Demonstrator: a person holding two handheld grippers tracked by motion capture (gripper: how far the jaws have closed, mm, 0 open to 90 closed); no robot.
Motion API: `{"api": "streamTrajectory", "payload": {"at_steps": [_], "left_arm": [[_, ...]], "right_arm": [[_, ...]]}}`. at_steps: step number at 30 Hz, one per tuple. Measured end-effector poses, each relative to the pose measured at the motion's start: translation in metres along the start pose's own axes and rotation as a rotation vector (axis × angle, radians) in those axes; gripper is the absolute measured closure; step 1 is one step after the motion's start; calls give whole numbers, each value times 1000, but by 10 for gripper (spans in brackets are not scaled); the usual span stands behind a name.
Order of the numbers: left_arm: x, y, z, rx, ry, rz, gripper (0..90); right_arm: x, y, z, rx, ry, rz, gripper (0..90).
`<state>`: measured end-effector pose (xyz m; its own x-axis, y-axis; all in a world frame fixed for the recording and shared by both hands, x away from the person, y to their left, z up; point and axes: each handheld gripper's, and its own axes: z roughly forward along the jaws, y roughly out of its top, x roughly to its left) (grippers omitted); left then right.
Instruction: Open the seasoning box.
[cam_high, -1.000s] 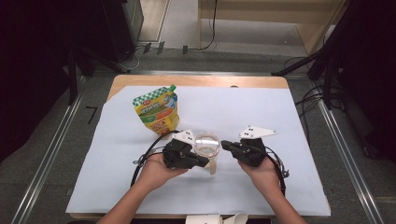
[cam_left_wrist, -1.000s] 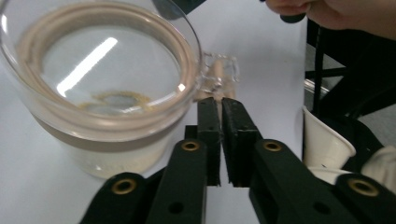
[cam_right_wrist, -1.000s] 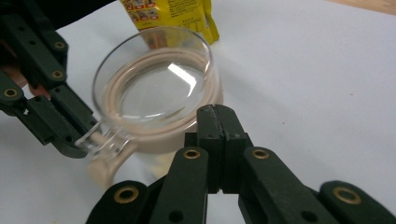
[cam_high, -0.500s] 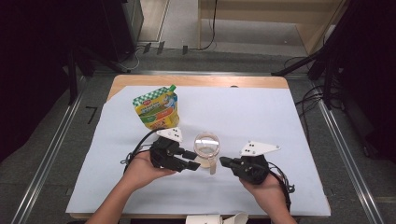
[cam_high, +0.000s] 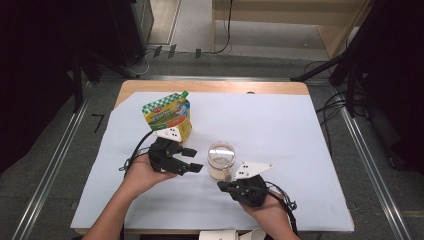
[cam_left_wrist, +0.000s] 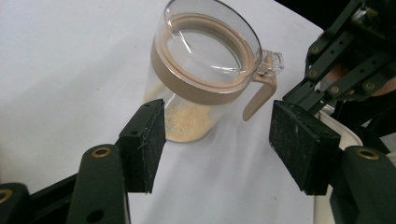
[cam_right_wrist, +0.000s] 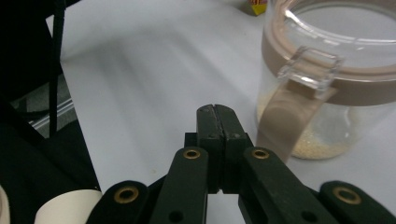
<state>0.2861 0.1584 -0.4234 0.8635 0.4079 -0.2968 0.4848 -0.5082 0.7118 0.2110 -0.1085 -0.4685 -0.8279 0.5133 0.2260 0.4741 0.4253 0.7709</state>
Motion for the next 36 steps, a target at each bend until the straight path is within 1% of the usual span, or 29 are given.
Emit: {"api": "streamTrajectory", "payload": {"at_steps": [1,3,5,6,7,9,11,12,16,18,21,24,27,28,31,34,35,36], "left_arm": [[0,0,0,0,0,0,370],[1,0,-1,-10,10,13,366],[2,0,-3,-25,10,8,364],[3,0,-4,-37,10,1,366],[3,0,-5,-40,13,0,368],[3,0,-5,-42,13,-2,368],[3,0,-5,-46,13,-2,368],[3,0,-5,-47,24,2,368],[1,0,-5,-51,40,13,380],[1,0,-5,-52,37,9,382],[1,0,-5,-46,36,2,380],[1,0,-4,-42,37,7,378],[1,0,-4,-43,34,6,376],[1,0,-4,-39,30,5,376],[2,0,-3,-37,26,7,378],[1,1,-3,-40,22,11,379],[1,1,-3,-40,22,11,378],[1,1,-3,-38,20,11,378]], "right_arm": [[0,0,0,0,0,0,900],[0,0,5,5,-5,-3,900],[0,1,8,14,-14,-1,900],[-2,2,9,6,-20,-10,900],[-2,3,9,6,-26,-6,900],[-4,4,9,1,-22,-2,900],[-4,4,9,3,-25,-7,900],[-2,5,10,7,-39,-22,900],[-2,4,9,10,-45,-21,900],[-3,4,8,16,-54,-29,900],[-5,3,5,22,-65,-18,900],[-11,1,0,24,-74,2,900],[-14,1,-2,25,-80,10,900],[-18,0,-5,30,-69,24,900],[-21,-1,-6,34,-71,35,900],[-30,-4,-11,40,-87,62,900],[-30,-4,-11,40,-87,62,900],[-33,-5,-13,40,-90,71,900]]}}
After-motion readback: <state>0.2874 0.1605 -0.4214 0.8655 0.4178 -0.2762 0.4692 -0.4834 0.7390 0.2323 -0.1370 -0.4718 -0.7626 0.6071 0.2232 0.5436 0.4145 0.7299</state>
